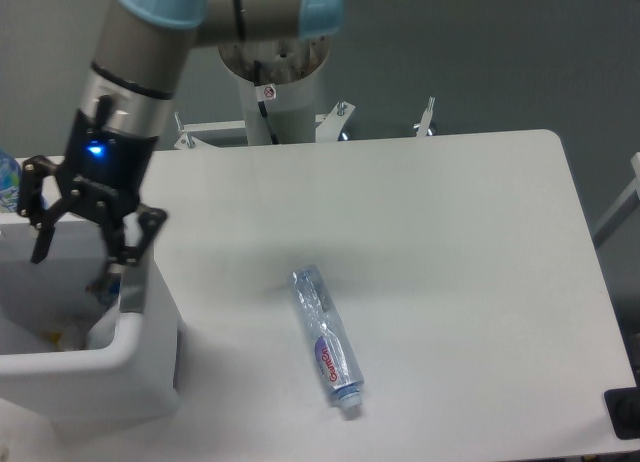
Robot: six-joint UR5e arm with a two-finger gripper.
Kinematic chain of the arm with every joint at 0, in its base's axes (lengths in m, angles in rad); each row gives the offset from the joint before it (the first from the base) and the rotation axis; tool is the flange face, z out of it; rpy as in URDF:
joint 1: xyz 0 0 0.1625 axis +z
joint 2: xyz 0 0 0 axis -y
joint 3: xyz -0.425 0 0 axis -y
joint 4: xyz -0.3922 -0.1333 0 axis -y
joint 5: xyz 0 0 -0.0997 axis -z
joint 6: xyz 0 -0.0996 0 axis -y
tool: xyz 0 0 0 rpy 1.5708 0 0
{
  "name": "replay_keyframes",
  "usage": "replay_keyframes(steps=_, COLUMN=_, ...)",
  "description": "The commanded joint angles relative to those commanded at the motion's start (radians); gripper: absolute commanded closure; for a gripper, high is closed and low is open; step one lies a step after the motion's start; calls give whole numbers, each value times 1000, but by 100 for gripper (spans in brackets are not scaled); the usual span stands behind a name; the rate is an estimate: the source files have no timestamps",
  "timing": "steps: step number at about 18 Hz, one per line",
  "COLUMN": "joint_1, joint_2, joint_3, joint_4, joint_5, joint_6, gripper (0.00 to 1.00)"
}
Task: Place the trash in the trash can
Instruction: 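Open the gripper to drop the tissue into the bin, then move the gripper to the capped end of the water bottle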
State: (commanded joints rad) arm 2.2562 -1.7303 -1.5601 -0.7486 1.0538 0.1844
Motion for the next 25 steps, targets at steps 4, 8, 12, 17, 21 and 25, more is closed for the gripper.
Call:
replay_keyframes(steps=4, joint_1=103, joint_2=-8, joint_3=21, joint_4=0, joint_5=5, joint_6=-117, gripper=0)
replay_keyframes(steps=8, joint_1=149, joint_2=-47, joint_3=37, joint_4=-3, joint_5=43, joint_6=-126, gripper=0)
replay_keyframes(steps=12, joint_1=164, joint_2=-101, joint_3=40, joint_4=-8, joint_5=119, joint_6=-115, gripper=0)
replay_keyframes(steps=17, joint_1=164, joint_2=-179, joint_3=68, joint_4=-9, joint_5=231, joint_6=-111, gripper=0)
replay_keyframes(steps=21, joint_1=164, joint_2=-267, joint_3=95, joint_4=-8, joint_5=319, joint_6=-74, gripper=0)
replay_keyframes(steps=25, joint_1=164, joint_2=-365, joint_3=124, joint_4=-6, joint_5=336, joint_6=-74, gripper=0)
